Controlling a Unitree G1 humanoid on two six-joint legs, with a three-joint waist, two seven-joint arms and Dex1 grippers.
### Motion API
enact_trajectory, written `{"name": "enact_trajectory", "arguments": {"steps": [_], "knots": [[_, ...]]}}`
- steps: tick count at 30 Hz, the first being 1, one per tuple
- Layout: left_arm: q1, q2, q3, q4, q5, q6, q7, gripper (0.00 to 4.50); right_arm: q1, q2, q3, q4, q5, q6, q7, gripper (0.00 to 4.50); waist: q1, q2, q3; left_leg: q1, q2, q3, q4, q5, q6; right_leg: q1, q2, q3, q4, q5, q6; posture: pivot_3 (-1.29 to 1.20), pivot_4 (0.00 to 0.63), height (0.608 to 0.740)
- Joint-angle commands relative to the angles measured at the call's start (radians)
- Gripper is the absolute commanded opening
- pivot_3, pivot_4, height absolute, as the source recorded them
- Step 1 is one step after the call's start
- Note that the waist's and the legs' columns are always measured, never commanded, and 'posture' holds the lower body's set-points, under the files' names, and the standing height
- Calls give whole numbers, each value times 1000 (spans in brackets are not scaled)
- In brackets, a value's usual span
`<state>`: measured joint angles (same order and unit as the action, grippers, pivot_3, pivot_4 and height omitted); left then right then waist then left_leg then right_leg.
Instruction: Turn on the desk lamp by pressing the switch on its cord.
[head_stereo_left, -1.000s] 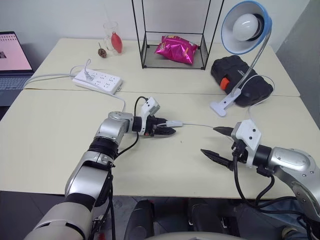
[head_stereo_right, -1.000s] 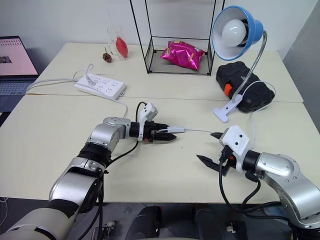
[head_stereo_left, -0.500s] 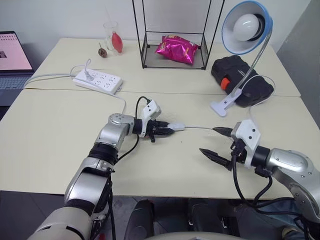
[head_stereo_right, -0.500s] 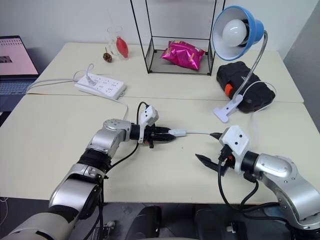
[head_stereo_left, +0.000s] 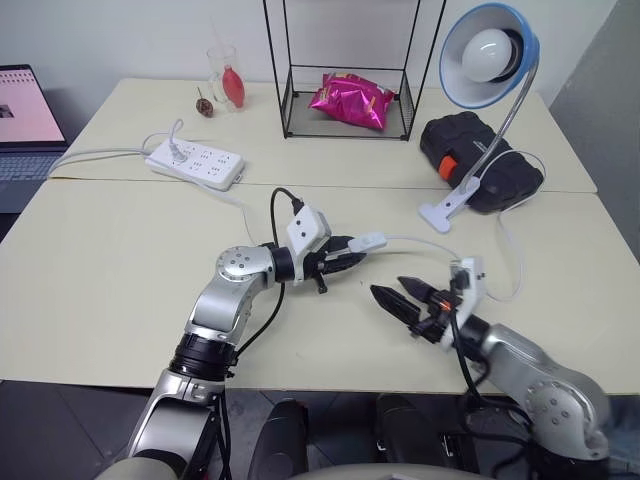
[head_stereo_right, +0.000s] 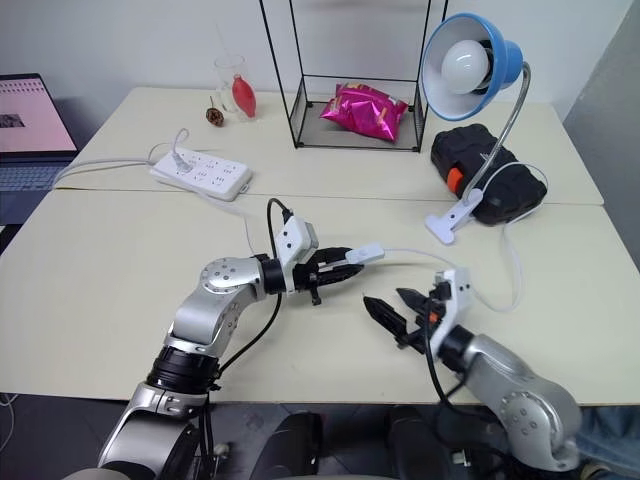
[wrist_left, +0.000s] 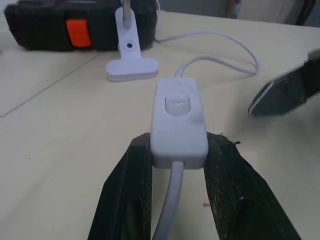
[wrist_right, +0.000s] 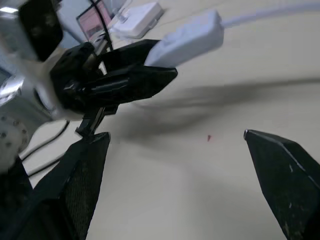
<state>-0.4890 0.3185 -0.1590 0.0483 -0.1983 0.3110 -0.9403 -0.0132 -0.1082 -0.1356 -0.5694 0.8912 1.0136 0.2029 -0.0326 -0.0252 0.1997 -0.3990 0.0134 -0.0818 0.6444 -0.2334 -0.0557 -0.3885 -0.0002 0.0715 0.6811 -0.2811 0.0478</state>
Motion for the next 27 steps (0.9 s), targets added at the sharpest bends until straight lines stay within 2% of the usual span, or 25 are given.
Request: {"name": "enact_trajectory", "arguments": {"steps": [1,5,10,27], "knots": [[-1,-3,18,-62,-35,37,31,1095,-73,109,-58,49,145,13,-150,4500,0,0,0,0,0,0,0,0,0,0,0,0,0,0,0,0,150,740],[-4,8,19,-77,-52,72,39,1095,-138,196,-99,107,242,-15,-263,4500,-1,0,0,-1,0,0,-1,0,0,-1,0,0,-1,0,0,0,150,740],[-8,19,17,-94,-61,95,49,1094,-190,221,-103,162,304,-55,-331,4500,-2,0,0,-2,-1,1,-2,0,0,-1,-1,0,-1,0,-1,0,150,740],[-12,30,7,-122,-83,140,68,1094,-233,201,-48,241,345,-145,-353,4500,-7,1,0,-1,0,1,-3,0,0,-1,0,0,-1,-1,-1,0,150,740]]}}
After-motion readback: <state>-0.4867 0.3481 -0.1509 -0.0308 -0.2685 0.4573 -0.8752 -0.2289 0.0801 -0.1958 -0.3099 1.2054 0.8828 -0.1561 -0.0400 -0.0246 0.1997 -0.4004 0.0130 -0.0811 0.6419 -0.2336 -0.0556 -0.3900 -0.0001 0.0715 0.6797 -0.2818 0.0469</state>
